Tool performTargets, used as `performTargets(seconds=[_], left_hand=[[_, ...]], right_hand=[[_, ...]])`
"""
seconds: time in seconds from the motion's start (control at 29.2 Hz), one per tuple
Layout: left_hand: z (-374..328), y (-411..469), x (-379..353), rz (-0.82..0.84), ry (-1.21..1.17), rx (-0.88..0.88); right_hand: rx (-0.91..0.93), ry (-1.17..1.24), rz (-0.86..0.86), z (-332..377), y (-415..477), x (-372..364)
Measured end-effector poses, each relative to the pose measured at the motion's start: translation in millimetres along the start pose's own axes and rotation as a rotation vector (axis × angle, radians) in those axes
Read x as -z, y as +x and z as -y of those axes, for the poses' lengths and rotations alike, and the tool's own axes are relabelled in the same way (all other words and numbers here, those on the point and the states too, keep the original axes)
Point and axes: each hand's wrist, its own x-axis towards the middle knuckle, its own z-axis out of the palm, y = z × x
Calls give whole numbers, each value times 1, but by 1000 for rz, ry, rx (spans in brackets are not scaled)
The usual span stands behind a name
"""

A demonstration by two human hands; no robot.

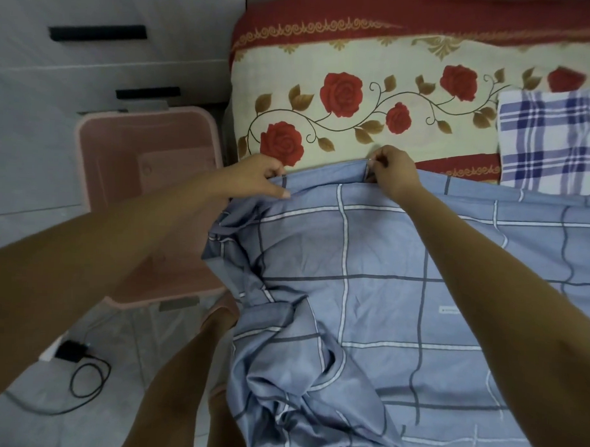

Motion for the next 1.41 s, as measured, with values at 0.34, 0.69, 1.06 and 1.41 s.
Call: performTargets(seconds=[0.34,0.69,1.06,1.41], left_hand=[[32,-2,17,-567,260,99],[-20,7,-65,-429,632,-112],[-32,38,-77,-473,622,-75],[-40,49,-61,-506,432,-119]], right_hand=[[60,65,-113,-1,12,-14],[172,-304,-129,-76,-37,25],[-1,-677,172,-94,-11,68],[-125,-207,132,-103,-6,76]])
